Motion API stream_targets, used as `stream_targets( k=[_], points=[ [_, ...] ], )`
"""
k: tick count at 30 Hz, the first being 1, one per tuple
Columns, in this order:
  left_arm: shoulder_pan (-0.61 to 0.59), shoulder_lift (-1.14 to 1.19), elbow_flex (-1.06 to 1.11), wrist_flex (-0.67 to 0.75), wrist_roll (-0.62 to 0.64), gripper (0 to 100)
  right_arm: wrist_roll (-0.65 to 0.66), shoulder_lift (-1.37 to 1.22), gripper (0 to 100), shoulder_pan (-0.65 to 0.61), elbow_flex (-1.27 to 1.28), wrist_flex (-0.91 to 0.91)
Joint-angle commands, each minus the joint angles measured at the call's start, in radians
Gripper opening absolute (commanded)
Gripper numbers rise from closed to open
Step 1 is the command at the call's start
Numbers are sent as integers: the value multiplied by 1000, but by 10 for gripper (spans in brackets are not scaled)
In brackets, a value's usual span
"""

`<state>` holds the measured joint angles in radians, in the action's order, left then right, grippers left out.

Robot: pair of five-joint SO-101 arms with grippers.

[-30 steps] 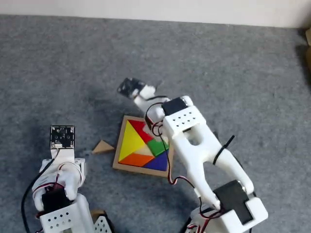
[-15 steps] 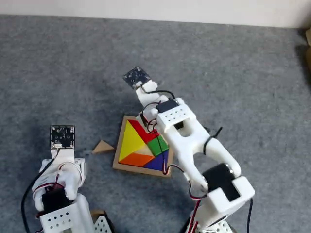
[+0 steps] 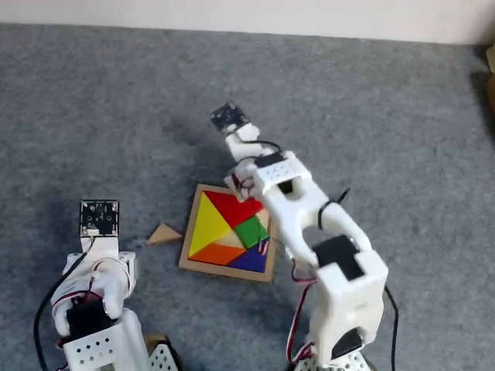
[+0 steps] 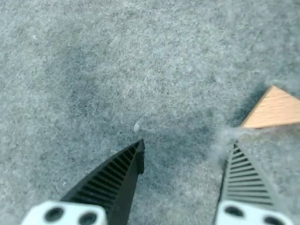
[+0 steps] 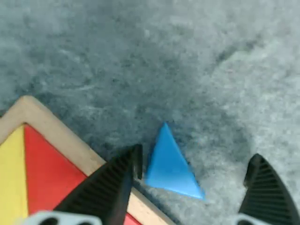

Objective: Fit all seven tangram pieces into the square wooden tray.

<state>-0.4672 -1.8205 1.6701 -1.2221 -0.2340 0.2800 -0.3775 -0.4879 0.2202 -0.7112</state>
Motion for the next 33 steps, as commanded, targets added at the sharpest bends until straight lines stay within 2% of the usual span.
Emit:
stream_targets(
  k=[1, 10, 20, 33],
  points=[
    [-13, 1, -18, 3, -8, 270, -2, -47, 338, 24, -104, -105],
    [-13, 1, -18, 2, -8, 270, 0, -94, 330, 38, -188, -248],
    [-13, 1, -18, 0, -8, 270, -3, -94, 141, 59, -193, -268],
    [-15, 1, -18, -2, -8, 270, 0, -87, 70, 81, -200, -268]
  ],
)
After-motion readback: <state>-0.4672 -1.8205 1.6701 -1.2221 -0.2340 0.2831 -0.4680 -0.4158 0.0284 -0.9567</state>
